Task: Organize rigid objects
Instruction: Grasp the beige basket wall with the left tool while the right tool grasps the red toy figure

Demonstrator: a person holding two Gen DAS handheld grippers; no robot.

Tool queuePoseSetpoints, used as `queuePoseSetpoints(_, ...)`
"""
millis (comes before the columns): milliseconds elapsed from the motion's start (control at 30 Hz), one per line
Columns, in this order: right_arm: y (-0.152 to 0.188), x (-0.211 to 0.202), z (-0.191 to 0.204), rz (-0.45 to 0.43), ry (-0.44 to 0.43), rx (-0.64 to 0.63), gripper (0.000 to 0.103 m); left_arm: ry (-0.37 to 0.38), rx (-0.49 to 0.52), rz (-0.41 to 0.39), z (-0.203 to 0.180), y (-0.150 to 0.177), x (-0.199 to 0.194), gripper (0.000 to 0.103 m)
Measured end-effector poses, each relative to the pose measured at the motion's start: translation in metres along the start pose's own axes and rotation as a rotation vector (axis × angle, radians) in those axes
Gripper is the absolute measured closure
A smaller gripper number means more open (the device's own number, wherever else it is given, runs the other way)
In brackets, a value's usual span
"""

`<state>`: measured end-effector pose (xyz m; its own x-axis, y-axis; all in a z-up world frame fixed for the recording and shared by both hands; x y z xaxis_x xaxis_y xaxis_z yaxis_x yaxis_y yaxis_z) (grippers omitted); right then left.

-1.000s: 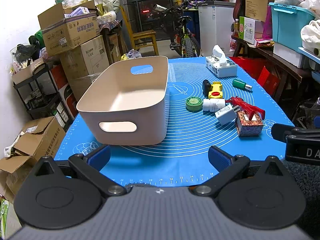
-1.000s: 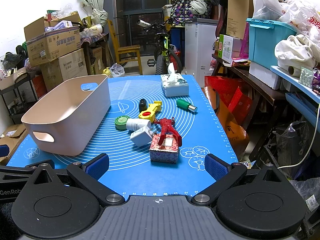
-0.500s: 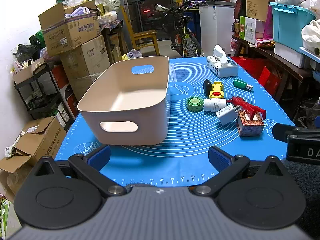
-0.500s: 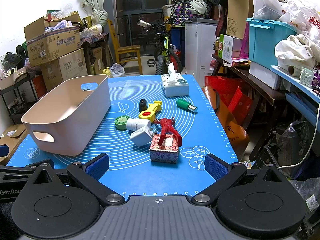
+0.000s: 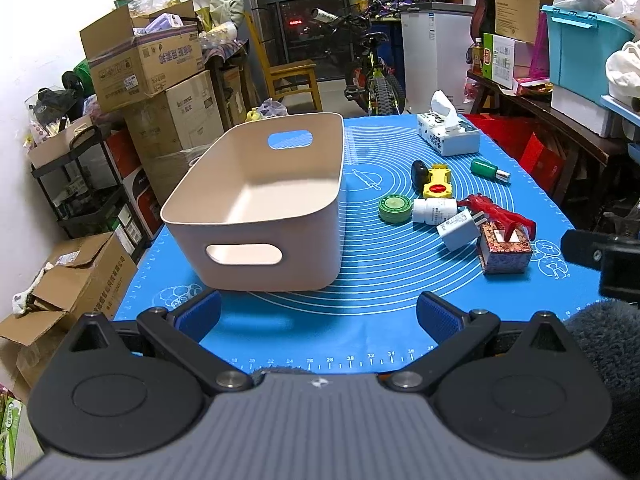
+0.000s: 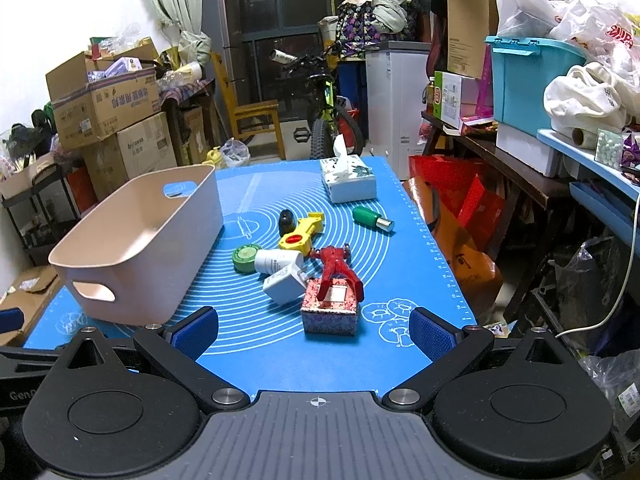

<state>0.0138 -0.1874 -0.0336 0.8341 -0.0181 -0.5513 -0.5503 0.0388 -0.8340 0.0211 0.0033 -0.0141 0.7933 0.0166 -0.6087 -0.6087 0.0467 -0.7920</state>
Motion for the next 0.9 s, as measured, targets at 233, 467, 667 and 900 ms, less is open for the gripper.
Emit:
queuePoseSetpoints(233,-0.011,-0.007,-0.001,-0.030,-0.023,0.010,0.002,-0.001,-0.008,-0.002,0.010,-0.015,0.000,0.000)
queuePoseSetpoints(467,-0.032,-0.006,-0.006,-0.058,-0.031,0.011,0.002,-0.040,0.004,-0.044,0.027,-0.055,-0.003,0.000)
queuePoseSetpoints(667,-0.058,0.009,-0.011,-0.070,-0.044,0.027,0.002,-0.058,-0.005,-0.073,0.046,-0.090,0.003,0.000)
queuePoseSetpoints(900,-0.086,0.044,-0.015,-0.058,-0.035,0.039,0.002,-0.098,-0.027,-0.111,0.071,-0.114,0.026,0.000)
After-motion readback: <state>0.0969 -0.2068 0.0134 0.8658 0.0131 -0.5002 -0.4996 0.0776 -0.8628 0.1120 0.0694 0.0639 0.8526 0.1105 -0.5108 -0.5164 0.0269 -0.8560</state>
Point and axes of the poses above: each gripper's, at about its wrist camera, not at the fingertips, and x roughly the way its jaws point, z to its left, y to its underside, the point moved 3 cm from there along x, roughly the way its jaws point, and after that the axes turned 7 degrees about -x, right-handed, at the moved point
